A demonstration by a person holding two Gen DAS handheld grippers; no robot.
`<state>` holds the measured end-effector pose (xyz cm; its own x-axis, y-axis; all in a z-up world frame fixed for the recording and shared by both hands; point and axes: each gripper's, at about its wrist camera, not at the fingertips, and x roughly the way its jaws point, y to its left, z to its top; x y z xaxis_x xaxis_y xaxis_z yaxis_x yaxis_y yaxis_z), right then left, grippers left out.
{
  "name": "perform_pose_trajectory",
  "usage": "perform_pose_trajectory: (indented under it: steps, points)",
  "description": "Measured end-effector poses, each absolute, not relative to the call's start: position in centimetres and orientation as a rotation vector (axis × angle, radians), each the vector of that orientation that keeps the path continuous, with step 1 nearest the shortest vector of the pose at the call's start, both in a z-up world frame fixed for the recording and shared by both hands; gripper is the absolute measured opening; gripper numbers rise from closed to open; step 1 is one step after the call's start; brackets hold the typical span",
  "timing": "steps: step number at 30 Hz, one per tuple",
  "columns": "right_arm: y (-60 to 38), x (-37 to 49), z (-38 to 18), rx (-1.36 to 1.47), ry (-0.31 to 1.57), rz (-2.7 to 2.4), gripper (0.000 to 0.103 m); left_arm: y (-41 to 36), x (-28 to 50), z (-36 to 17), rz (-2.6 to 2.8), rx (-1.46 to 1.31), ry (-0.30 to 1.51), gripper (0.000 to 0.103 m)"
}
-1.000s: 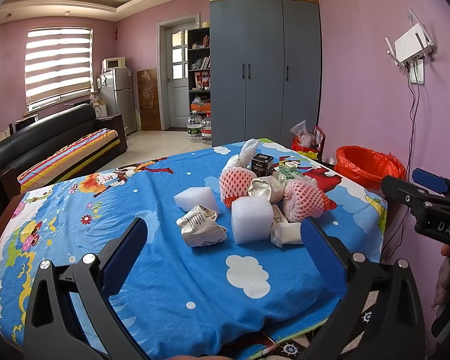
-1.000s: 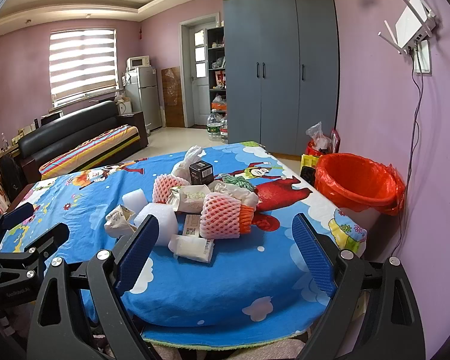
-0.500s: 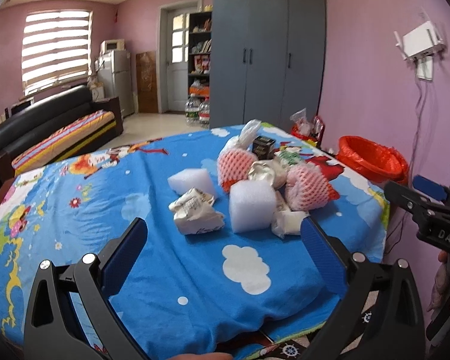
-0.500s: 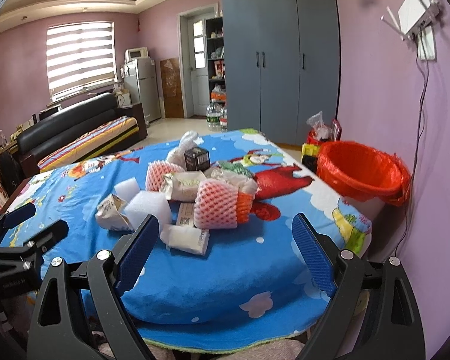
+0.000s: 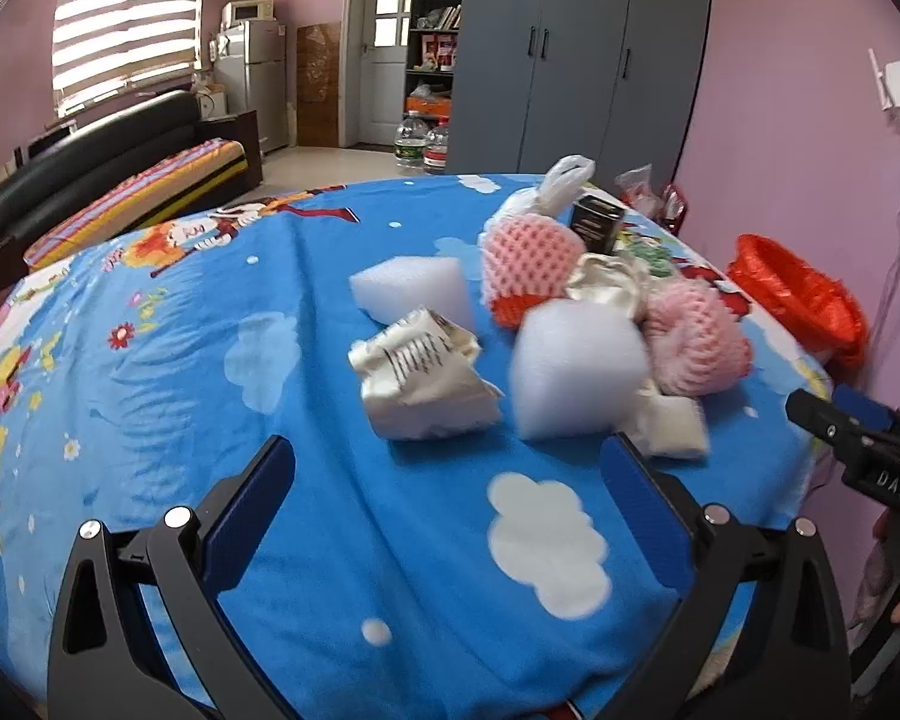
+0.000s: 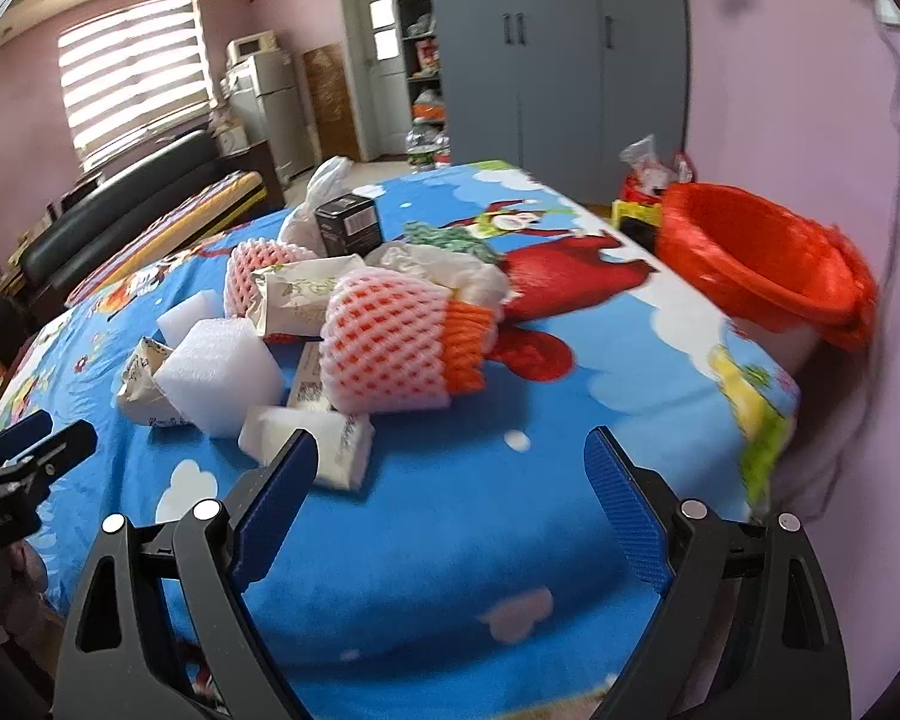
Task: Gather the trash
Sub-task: 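Grasp the crumpled foil packet with the left tool while the right tool grasps the pink foam net, then carry both items to the orange bin and open both tools to drop them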
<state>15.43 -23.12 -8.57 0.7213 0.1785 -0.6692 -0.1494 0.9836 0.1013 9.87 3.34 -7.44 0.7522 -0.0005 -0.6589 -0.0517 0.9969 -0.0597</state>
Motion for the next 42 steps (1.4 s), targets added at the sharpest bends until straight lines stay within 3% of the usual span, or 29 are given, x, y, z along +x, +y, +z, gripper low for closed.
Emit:
perform_pose_trajectory:
  steps: [12, 17, 23, 33, 35, 42]
  points:
    - [-19.4, 22.8, -10.3, 0.029, 0.813, 0.212, 0.084, 7.2, 15.2, -9.0, 0.076, -0.078, 0.764, 0.098]
    - [-19.8, 23.0, -10.7, 0.032, 0.813, 0.242, 0.055, 7.4, 17.1, -10.3, 0.064, -0.082, 0.799, 0.086]
    - [-19.5, 22.0, -10.7, -0.022, 0.787, 0.258, 0.042, 6.1, 18.1, -11.1, -0.014, -0.084, 0.809, 0.073]
    - [-20.9, 21.0, -9.9, 0.019, 0.775, 0.234, 0.041, 4.7, 20.2, -11.3, -0.018, -0.057, 0.809, 0.075]
    - [-21.2, 20.5, -9.4, 0.024, 0.757, 0.231, 0.041, 4.5, 20.4, -11.3, -0.034, -0.065, 0.81, 0.064]
    - [-22.6, 19.6, -8.2, 0.051, 0.717, 0.224, 0.041, 5.8, 17.9, -9.8, -0.018, -0.135, 0.743, 0.063]
